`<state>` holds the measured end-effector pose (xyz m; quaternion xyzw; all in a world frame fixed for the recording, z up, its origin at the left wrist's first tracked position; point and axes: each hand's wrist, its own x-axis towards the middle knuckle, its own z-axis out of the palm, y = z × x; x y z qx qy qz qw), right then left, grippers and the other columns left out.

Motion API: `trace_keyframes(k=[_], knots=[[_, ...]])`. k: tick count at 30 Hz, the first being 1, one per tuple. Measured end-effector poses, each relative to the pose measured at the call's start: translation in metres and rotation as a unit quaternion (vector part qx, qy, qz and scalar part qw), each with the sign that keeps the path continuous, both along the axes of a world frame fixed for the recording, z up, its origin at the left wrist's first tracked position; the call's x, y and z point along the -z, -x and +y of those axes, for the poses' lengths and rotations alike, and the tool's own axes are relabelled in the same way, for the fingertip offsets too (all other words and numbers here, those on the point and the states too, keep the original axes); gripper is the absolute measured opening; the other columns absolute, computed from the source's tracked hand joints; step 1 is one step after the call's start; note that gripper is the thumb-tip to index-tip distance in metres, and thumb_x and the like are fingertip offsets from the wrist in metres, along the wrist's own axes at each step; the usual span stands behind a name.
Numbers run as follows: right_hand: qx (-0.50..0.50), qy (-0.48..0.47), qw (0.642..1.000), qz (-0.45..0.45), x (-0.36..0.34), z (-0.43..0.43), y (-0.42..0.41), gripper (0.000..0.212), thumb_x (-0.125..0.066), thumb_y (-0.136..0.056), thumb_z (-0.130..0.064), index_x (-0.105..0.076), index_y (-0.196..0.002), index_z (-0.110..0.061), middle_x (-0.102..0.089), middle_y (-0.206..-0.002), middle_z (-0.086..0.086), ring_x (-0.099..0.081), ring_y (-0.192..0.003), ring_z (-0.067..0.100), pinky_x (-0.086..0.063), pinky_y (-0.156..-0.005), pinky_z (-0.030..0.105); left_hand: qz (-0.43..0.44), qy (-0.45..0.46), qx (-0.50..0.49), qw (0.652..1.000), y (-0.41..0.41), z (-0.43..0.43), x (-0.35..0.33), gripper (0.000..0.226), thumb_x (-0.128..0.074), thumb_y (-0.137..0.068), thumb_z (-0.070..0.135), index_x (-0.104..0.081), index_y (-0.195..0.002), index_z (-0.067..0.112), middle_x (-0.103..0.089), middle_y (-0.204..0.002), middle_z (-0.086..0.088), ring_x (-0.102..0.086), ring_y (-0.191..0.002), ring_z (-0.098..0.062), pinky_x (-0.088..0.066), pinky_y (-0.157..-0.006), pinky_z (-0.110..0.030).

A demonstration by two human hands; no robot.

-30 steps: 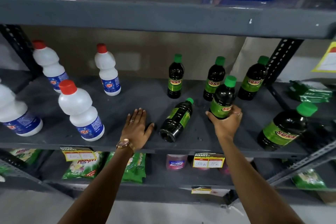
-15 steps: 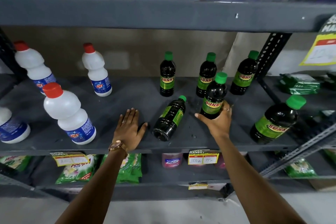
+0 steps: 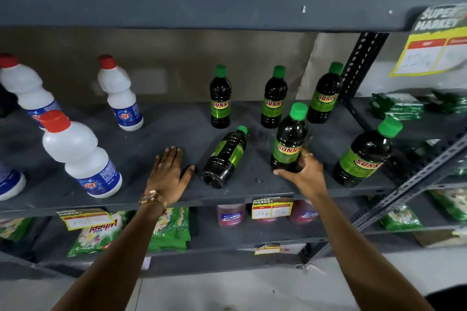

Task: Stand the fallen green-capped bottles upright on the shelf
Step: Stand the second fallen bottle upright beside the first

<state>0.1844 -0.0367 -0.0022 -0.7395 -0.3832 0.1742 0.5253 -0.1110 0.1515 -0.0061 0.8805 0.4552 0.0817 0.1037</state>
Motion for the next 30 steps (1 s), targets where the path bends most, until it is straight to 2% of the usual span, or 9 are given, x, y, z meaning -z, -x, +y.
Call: trace_keyframes(k=[4, 9, 12, 16, 20, 25, 30], knots=[[0.001, 0.013, 1.000, -0.014, 0.006, -0.033, 0.013, 0.064, -0.092, -0.054, -0.034, -0.063, -0.110, -0.017, -0.073, -0.103, -0.004, -0.068, -0.095, 0.008, -0.053, -0.083, 0.026, 0.004, 0.002, 0.001, 1.000, 0.000, 0.001, 0.001, 0.069, -0.026, -0.097, 0.048, -0.010, -0.148, 0.005, -0.007, -0.159, -0.012, -0.001, -0.147, -0.021, 0.000, -0.120, -0.039], [-0.008, 0.027, 0.999, -0.028, 0.008, -0.045, 0.016, 0.060, -0.091, -0.057, -0.029, -0.059, -0.109, -0.025, -0.070, -0.100, -0.009, -0.064, -0.095, -0.001, -0.047, -0.077, 0.010, 0.012, 0.002, -0.001, 1.000, -0.001, 0.000, 0.000, 0.069, -0.025, -0.097, 0.048, -0.009, -0.148, 0.006, -0.005, -0.159, -0.011, -0.001, -0.147, -0.021, 0.000, -0.120, -0.039], [-0.026, 0.034, 0.999, -0.023, 0.009, -0.047, 0.013, 0.066, -0.090, -0.059, -0.024, -0.057, -0.116, -0.022, -0.069, -0.105, -0.007, -0.062, -0.100, -0.001, -0.045, -0.081, 0.009, 0.014, 0.003, -0.002, 1.000, -0.002, 0.000, 0.000, 0.068, -0.025, -0.097, 0.048, -0.008, -0.148, 0.006, -0.005, -0.159, -0.011, 0.000, -0.147, -0.021, 0.001, -0.120, -0.039], [-0.046, 0.035, 0.998, -0.015, 0.008, -0.049, 0.008, 0.066, -0.090, -0.059, -0.023, -0.054, -0.115, -0.029, -0.066, -0.106, -0.016, -0.059, -0.100, -0.011, -0.042, -0.080, 0.003, 0.014, 0.003, -0.003, 1.000, -0.002, 0.000, 0.000, 0.068, -0.025, -0.097, 0.048, -0.008, -0.148, 0.007, -0.005, -0.159, -0.011, 0.000, -0.147, -0.021, 0.001, -0.120, -0.038], [-0.054, 0.034, 0.998, -0.015, 0.009, -0.050, 0.006, 0.070, -0.090, -0.058, -0.029, -0.054, -0.118, -0.030, -0.067, -0.110, -0.013, -0.061, -0.103, -0.005, -0.045, -0.086, 0.010, 0.012, -0.002, -0.003, 1.000, -0.002, 0.000, -0.001, 0.068, -0.028, -0.097, 0.047, -0.010, -0.148, 0.006, -0.006, -0.159, -0.011, -0.001, -0.147, -0.022, 0.001, -0.120, -0.039], [-0.066, 0.038, 0.997, -0.016, 0.006, -0.052, 0.006, 0.077, -0.085, -0.056, -0.049, -0.055, -0.122, -0.025, -0.065, -0.112, -0.016, -0.059, -0.105, -0.007, -0.042, -0.084, 0.006, 0.017, -0.001, -0.002, 1.000, -0.002, -0.001, -0.003, 0.068, -0.027, -0.097, 0.047, -0.010, -0.148, 0.006, -0.006, -0.159, -0.012, -0.001, -0.147, -0.022, 0.001, -0.120, -0.039], [-0.040, 0.031, 0.999, -0.006, -0.001, -0.054, 0.014, 0.078, -0.090, -0.057, -0.027, -0.053, -0.125, -0.026, -0.064, -0.115, -0.018, -0.059, -0.110, -0.003, -0.044, -0.089, 0.010, 0.015, -0.001, -0.003, 1.000, -0.002, -0.001, -0.003, 0.068, -0.026, -0.097, 0.048, -0.010, -0.148, 0.007, -0.006, -0.159, -0.011, -0.002, -0.147, -0.022, 0.000, -0.120, -0.038]])
